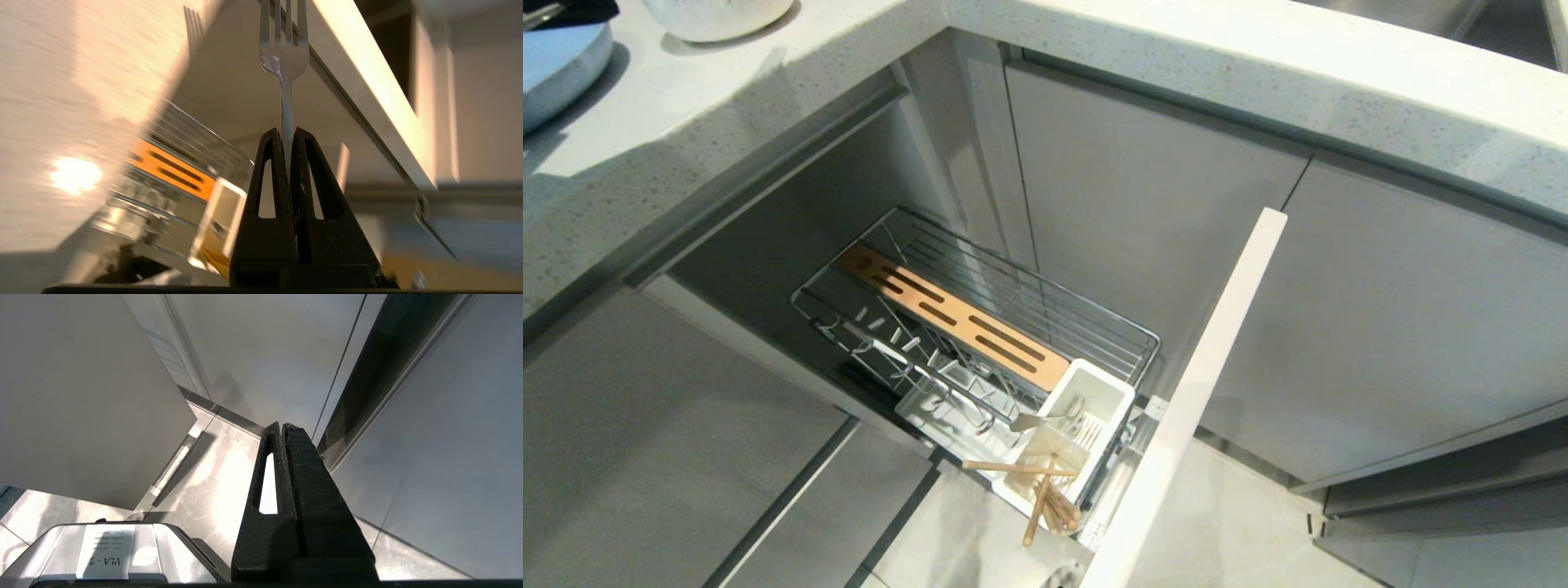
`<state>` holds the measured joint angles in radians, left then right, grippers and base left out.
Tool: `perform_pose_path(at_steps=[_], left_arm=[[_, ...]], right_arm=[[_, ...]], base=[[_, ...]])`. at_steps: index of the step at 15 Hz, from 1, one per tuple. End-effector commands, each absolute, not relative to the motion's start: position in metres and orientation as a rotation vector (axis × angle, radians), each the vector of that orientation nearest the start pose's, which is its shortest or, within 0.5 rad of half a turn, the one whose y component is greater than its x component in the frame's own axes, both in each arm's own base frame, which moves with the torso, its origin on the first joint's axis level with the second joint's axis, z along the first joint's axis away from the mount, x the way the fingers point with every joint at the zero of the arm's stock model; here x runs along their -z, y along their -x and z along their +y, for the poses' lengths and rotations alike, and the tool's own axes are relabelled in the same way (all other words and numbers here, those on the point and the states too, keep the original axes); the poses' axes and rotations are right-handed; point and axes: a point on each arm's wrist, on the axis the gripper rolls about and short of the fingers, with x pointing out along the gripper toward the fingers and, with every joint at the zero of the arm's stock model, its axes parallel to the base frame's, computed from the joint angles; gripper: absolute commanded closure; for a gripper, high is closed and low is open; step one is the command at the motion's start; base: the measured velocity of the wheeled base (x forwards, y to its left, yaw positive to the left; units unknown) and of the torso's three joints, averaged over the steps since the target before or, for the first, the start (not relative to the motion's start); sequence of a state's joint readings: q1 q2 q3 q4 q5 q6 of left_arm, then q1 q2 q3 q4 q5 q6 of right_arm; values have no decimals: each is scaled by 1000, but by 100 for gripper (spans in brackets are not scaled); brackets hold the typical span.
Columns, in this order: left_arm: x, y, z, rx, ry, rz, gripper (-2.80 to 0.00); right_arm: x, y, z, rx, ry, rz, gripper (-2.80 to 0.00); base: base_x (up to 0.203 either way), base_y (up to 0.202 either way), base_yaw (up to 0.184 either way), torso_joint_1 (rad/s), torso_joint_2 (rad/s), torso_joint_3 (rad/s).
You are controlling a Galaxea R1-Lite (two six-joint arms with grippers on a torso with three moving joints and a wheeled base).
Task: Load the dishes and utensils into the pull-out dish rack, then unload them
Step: Pick up the fork and place it in the cupboard
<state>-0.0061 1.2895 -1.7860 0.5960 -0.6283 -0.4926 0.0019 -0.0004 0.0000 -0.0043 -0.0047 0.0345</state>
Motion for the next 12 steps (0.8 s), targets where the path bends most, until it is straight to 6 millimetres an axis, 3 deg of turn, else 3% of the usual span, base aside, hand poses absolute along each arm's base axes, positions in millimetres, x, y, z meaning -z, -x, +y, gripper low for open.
perform_pose_path(at_steps=[1, 6, 9, 12], left_arm=[[-422, -120, -30, 724, 498, 307, 0], [-388, -123, -58, 901, 305, 506, 0], [-370, -144, -69, 903, 251, 635, 0], [-357, -151, -90, 944, 210, 765, 0]], right_arm=[[-75, 23, 0, 3, -34, -7, 0], [-75, 23, 0, 2, -35, -6, 0], [-75, 23, 0, 2, -35, -8, 0], [-75, 23, 0, 3, -35, -7, 0]], base=[[0, 0, 0, 0, 0, 0], [0, 0, 0, 0, 0, 0], [0, 0, 0, 0, 0, 0], [0, 0, 0, 0, 0, 0]])
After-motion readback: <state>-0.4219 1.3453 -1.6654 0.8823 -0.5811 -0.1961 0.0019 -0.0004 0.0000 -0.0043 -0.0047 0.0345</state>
